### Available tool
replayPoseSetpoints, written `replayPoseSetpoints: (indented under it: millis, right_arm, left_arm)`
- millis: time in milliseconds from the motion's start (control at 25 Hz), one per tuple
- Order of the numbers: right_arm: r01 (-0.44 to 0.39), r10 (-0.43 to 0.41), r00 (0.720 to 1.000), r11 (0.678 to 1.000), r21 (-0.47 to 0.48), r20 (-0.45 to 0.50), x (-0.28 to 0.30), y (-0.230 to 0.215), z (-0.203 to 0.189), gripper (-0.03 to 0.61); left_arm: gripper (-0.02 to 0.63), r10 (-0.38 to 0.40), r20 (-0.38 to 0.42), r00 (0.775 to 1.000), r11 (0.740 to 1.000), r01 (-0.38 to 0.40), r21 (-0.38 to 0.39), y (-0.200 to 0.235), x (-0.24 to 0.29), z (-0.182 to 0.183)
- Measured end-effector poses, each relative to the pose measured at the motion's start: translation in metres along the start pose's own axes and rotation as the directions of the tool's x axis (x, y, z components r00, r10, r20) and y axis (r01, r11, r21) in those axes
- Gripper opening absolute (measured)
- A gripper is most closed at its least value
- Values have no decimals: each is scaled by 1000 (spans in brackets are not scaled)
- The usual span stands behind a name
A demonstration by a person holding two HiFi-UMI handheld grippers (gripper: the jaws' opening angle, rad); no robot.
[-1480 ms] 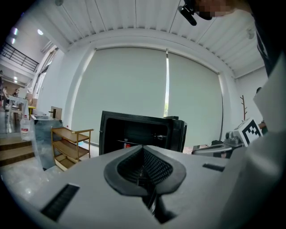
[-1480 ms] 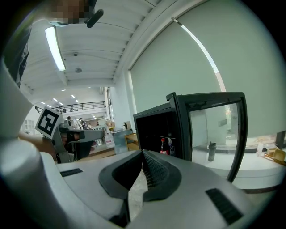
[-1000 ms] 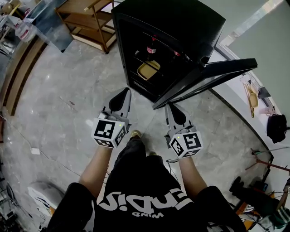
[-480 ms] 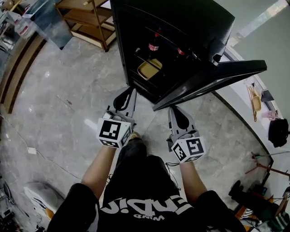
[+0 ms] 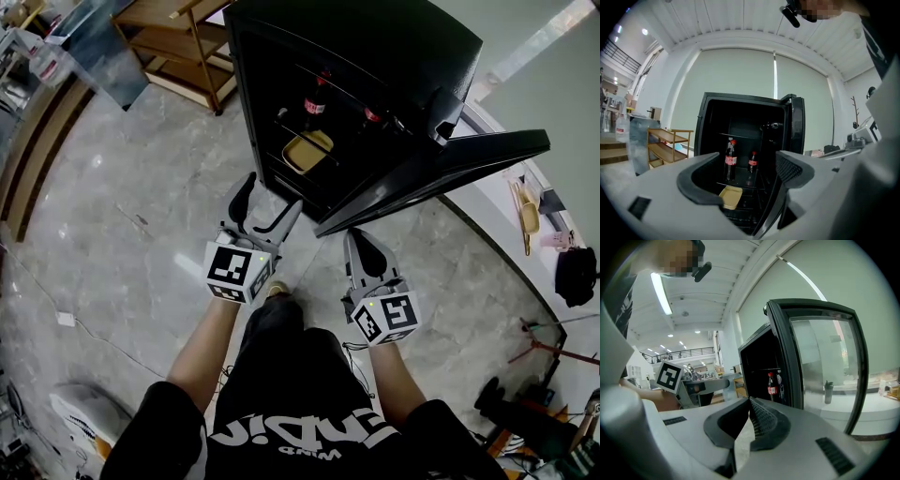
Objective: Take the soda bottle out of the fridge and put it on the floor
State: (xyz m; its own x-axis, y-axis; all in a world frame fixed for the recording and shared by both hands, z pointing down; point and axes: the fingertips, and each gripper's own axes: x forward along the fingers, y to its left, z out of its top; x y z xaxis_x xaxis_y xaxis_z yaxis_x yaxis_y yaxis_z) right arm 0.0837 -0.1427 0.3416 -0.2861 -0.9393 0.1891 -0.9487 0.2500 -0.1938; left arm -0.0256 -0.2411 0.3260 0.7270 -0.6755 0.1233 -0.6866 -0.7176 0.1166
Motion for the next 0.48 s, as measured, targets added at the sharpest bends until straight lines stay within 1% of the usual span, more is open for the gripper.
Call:
replayPoseSetpoints:
  millis: [120,200,280,400,480]
  right_arm:
    - [2,-2,1000,1000,3,-3,0,0,-2,23]
    - [0,0,1000,1000,0,-6,0,0,-4,23]
    - [1,-1,1000,1000,-3,-6,1,0,-4,23]
    - [2,-2,1000,1000,-2,-6,3,-1,-4,23]
    - [6,-6,1000,1000,2,-9,5,-3,-6,23]
  left_arm:
    - [362,-3,-4,1000,1000,3,-21,6,11,-7]
    - [362,-4,-10,1000,1000,4,-21,11,21,-12]
    - [362,-11,-21,1000,1000,11,0,14,33,-19]
    - [362,-19,-40,999,999,21,50,19,55,-28]
    - [362,-19,-46,999,998,21,58,25,71,-33]
